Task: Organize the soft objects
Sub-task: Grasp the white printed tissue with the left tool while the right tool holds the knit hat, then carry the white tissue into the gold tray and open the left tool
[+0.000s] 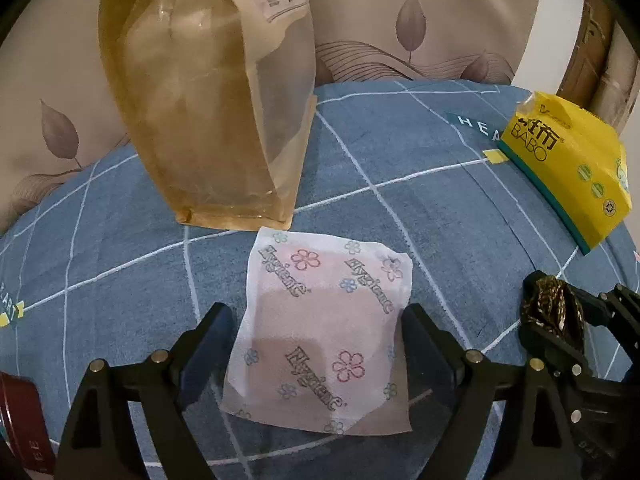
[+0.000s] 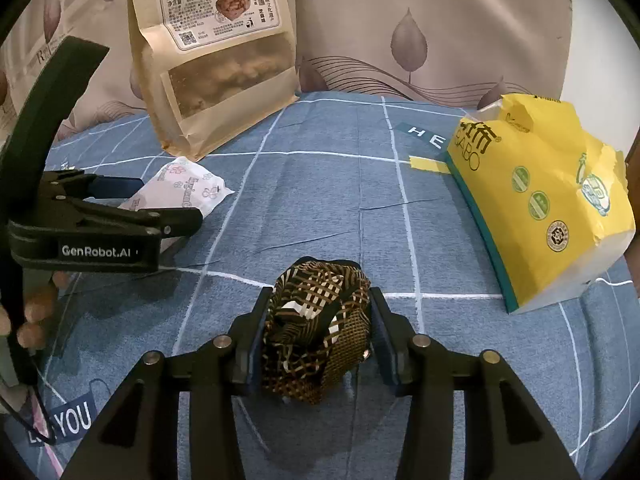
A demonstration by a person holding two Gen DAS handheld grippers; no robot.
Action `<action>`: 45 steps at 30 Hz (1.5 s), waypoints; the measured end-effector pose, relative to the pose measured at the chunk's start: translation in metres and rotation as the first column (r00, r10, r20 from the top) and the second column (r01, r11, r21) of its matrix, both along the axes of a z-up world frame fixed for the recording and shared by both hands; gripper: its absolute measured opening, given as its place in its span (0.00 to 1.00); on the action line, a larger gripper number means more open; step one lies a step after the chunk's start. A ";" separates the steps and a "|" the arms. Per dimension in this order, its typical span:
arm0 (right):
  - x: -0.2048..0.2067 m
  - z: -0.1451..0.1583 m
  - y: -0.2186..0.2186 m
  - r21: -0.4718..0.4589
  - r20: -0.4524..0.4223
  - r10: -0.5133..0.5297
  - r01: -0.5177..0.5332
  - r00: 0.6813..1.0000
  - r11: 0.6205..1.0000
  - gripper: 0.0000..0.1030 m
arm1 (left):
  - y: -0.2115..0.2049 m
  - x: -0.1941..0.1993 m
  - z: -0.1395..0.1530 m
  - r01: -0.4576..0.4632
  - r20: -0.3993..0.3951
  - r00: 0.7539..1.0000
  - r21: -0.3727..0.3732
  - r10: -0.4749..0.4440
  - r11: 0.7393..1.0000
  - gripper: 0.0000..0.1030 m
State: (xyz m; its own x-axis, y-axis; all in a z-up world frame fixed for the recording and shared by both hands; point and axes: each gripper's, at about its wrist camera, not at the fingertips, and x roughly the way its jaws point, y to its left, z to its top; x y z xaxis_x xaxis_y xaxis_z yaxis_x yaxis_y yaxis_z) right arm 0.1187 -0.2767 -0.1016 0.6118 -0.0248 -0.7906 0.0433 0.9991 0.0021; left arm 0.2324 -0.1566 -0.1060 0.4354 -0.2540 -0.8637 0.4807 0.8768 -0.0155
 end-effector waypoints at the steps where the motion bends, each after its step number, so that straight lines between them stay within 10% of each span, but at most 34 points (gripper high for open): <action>1: 0.000 0.000 0.000 0.000 0.000 0.000 0.000 1.000 1.000 0.43 | 0.001 -0.001 0.000 0.001 0.001 1.000 -0.007 -0.001 1.000 0.82; 7: 0.000 0.000 0.000 -0.002 0.000 0.000 0.000 1.000 1.000 0.43 | -0.003 -0.018 0.010 0.052 0.008 0.999 -0.016 -0.052 0.999 0.25; 45: 0.000 -0.002 0.002 -0.028 -0.002 -0.001 0.001 1.000 1.000 0.43 | 0.075 -0.124 0.121 0.044 0.054 0.998 -0.124 -0.038 0.991 0.17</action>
State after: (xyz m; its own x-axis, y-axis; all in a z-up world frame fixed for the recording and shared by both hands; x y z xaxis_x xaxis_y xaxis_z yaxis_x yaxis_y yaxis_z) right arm 0.1191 -0.2750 -0.1037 0.6101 -0.0477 -0.7909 0.0442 0.9987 -0.0262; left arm 0.1086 -0.0816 0.0154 0.4654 -0.3767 -0.8009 0.5189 0.8492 -0.0978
